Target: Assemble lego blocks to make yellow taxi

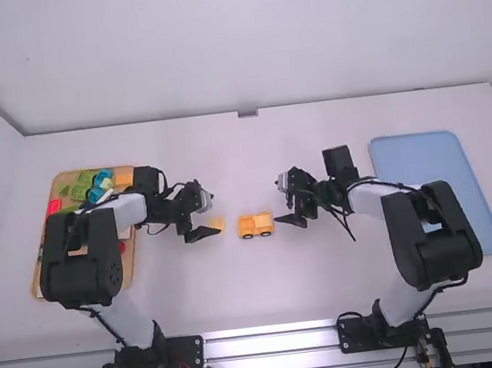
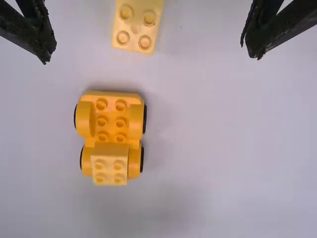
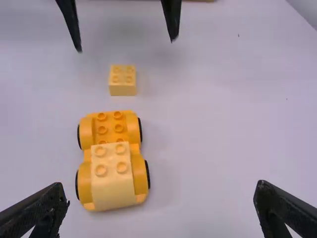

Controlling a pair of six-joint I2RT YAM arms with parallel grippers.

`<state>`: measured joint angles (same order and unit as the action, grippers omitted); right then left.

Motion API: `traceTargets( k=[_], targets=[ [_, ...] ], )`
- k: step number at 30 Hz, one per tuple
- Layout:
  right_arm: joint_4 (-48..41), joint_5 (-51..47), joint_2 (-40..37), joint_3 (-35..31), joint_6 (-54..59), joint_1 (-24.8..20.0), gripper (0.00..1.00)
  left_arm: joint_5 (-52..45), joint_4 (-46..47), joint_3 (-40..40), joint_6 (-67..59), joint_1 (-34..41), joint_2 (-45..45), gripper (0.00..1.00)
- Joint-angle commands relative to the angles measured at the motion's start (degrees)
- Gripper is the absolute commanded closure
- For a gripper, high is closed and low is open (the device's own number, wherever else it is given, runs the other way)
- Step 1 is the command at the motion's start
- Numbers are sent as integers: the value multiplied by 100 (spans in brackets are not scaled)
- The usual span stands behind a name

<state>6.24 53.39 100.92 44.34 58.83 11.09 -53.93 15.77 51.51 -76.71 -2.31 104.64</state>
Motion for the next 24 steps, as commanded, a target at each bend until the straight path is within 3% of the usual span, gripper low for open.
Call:
traceTargets(
  k=[1, 12, 20, 24],
  targets=[
    [260, 367, 44, -271, -101, 107, 1, 7, 76, 70, -216, 9, 315, 1],
    [1491, -9, 101, -874, -811, 476, 1, 236, 155, 365, -455, -151, 861, 1],
    [1606, 66, 337, -850, -807, 542, 1, 234, 50, 372, -483, -105, 1014, 0],
    [1604, 59, 459, -741, -807, 590, 1, 234, 214, 372, -721, -59, 1014, 10]
  ],
)
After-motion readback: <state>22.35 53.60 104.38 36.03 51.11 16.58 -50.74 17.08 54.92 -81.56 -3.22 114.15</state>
